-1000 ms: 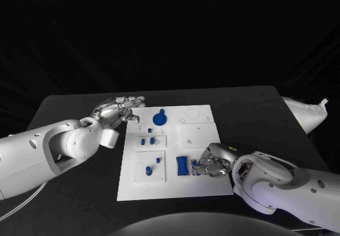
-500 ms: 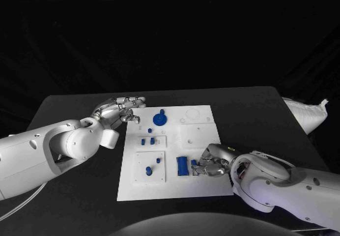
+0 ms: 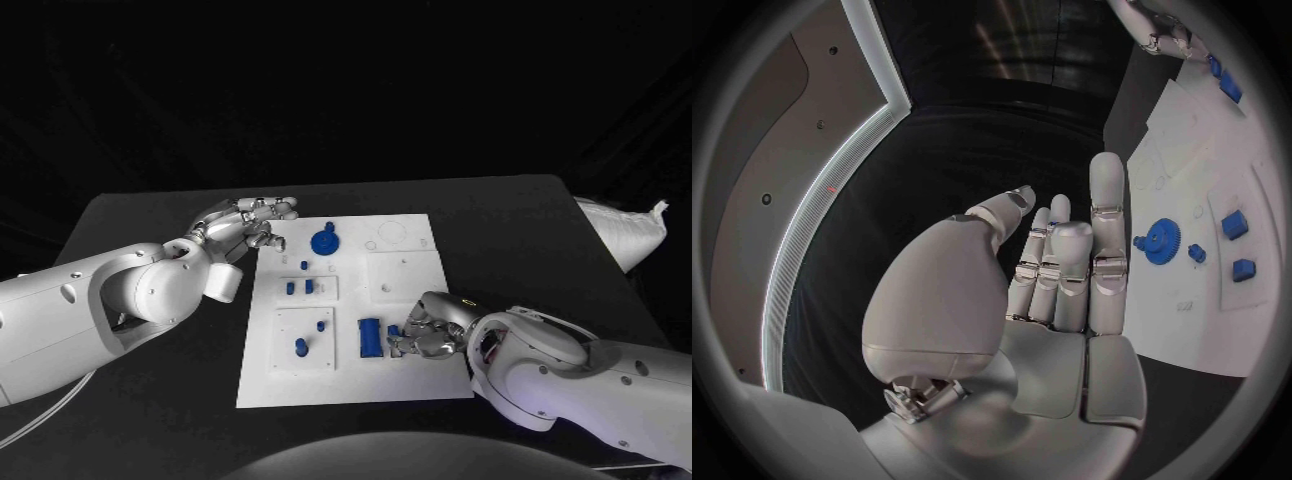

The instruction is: Assemble the parts on the task board

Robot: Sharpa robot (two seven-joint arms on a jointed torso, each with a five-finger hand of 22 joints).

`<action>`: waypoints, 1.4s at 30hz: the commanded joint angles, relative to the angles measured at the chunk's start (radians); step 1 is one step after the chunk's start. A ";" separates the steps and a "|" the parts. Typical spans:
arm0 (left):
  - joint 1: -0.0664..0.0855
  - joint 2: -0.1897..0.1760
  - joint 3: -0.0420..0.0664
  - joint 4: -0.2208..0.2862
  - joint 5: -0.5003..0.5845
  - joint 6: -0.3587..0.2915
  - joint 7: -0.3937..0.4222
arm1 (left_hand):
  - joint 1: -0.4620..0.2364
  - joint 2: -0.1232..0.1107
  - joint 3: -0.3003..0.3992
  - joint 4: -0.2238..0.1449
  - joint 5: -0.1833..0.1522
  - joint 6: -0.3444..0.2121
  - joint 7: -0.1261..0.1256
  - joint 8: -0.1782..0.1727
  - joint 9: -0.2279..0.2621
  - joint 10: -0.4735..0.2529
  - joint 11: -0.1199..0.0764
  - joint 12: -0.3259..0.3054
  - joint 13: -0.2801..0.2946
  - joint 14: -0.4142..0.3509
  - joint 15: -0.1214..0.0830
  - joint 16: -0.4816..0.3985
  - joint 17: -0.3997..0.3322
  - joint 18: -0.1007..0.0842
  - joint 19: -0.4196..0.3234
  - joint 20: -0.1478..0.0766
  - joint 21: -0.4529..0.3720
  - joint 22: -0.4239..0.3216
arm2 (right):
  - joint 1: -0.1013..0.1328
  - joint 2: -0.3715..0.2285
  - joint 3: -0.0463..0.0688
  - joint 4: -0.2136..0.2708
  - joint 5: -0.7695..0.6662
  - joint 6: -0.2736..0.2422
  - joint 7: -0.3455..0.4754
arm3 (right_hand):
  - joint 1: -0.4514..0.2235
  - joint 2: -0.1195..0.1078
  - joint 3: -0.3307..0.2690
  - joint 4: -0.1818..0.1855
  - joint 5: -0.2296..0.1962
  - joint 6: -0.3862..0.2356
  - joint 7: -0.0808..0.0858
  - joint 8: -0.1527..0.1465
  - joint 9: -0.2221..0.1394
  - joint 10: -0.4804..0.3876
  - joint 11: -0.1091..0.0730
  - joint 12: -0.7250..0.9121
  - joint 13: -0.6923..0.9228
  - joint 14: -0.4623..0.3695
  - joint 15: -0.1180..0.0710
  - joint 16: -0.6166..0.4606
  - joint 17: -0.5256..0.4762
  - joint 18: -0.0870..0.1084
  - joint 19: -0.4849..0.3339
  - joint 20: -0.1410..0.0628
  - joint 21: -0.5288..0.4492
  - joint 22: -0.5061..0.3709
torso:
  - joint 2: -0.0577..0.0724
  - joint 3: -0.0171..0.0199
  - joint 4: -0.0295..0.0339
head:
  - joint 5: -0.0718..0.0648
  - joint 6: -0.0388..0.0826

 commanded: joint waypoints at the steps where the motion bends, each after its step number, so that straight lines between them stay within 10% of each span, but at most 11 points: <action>1: 0.001 0.002 0.001 0.001 -0.006 0.020 0.002 | 0.007 0.004 0.000 -0.006 0.004 -0.008 0.001 0.005 -0.001 -0.008 -0.002 0.004 0.001 -0.007 0.003 -0.005 -0.001 0.017 -0.006 0.002 -0.003 -0.001 | -0.002 0.003 -0.001 0.008 0.007 0.014 0.008 | -0.018 0.002 -0.023 0.012 0.008 0.003 0.001 -0.004 0.003 0.061 -0.008 -0.001 0.158 0.098 -0.008 0.006 0.233 -0.013 0.027 -0.008 0.004 0.005 | 0.000 0.0003 -0.0003 | -0.001 0.000; 23: 0.000 0.005 0.000 -0.004 -0.006 0.019 0.002 | 0.007 0.004 0.000 -0.006 0.004 -0.008 0.002 0.005 -0.001 -0.009 -0.001 0.004 0.001 -0.008 0.003 -0.006 -0.001 0.017 -0.006 0.002 -0.003 -0.002 | -0.002 -0.031 0.000 0.015 0.005 -0.038 0.046 | -0.015 0.004 -0.095 0.040 0.035 -0.012 0.003 -0.014 0.007 0.060 -0.007 -0.012 0.155 0.096 -0.008 0.001 0.225 -0.011 0.023 -0.009 -0.002 -0.004 | -0.002 0.0003 -0.0006 | -0.005 0.006; 30: -0.001 0.011 -0.001 -0.020 -0.002 0.014 0.014 | 0.000 0.001 -0.003 -0.003 0.003 -0.010 0.003 0.006 -0.001 -0.014 0.001 0.006 0.000 -0.016 0.005 -0.011 -0.015 0.016 -0.010 0.003 -0.005 -0.003 | 0.039 -0.052 0.008 -0.047 0.279 -0.133 0.309 | 0.087 -0.012 -0.130 -0.011 -0.075 -0.137 0.050 -0.049 -0.027 0.012 0.032 -0.162 0.092 0.080 0.023 -0.047 0.160 0.008 -0.015 0.015 -0.078 -0.106 | -0.013 -0.0021 -0.0031 | -0.006 0.019; 34: -0.001 0.019 -0.001 -0.043 0.020 0.002 0.030 | -0.013 -0.005 -0.016 0.002 0.001 -0.009 0.001 0.011 0.000 -0.022 0.001 0.014 -0.001 -0.091 0.008 -0.089 -0.147 0.016 -0.040 0.006 -0.025 -0.014 | 0.091 -0.049 0.009 -0.139 0.593 -0.151 0.530 | 0.160 -0.001 -0.143 -0.054 -0.161 -0.188 0.067 -0.049 -0.055 -0.026 0.047 -0.269 0.041 0.066 0.035 -0.093 0.101 0.024 -0.041 0.028 -0.139 -0.183 | -0.028 -0.0076 -0.0027 | -0.005 0.033; 39: -0.001 0.040 -0.001 -0.096 0.054 -0.020 0.062 | -0.016 0.001 -0.035 0.008 -0.015 -0.005 -0.008 0.017 -0.001 -0.032 0.001 0.018 -0.012 -0.203 0.010 -0.279 -0.290 0.019 -0.140 0.013 -0.111 -0.077 | 0.149 0.004 0.009 -0.298 0.983 -0.133 0.772 | 0.245 0.043 -0.124 -0.107 -0.213 -0.255 0.101 -0.044 -0.098 -0.280 0.082 -0.919 -0.323 -0.122 0.059 -0.609 -0.421 0.113 -0.274 0.059 -0.626 -0.726 | -0.055 -0.0172 -0.0106 | 0.001 0.059; 42: -0.001 0.060 0.000 -0.136 0.066 -0.037 0.086 | -0.007 0.014 -0.029 0.010 -0.035 0.003 -0.011 0.017 -0.001 -0.018 0.003 0.003 -0.025 -0.246 0.020 -0.442 -0.369 0.016 -0.211 0.023 -0.178 -0.132 | 0.165 0.051 0.010 -0.387 1.128 -0.106 0.852 | 0.283 0.043 -0.099 -0.131 -0.238 -0.269 0.120 -0.045 -0.120 -0.352 0.102 -1.055 -0.466 -0.223 0.090 -0.888 -0.627 0.110 -0.320 0.081 -0.758 -0.813 | -0.067 -0.0189 -0.0142 | 0.002 0.087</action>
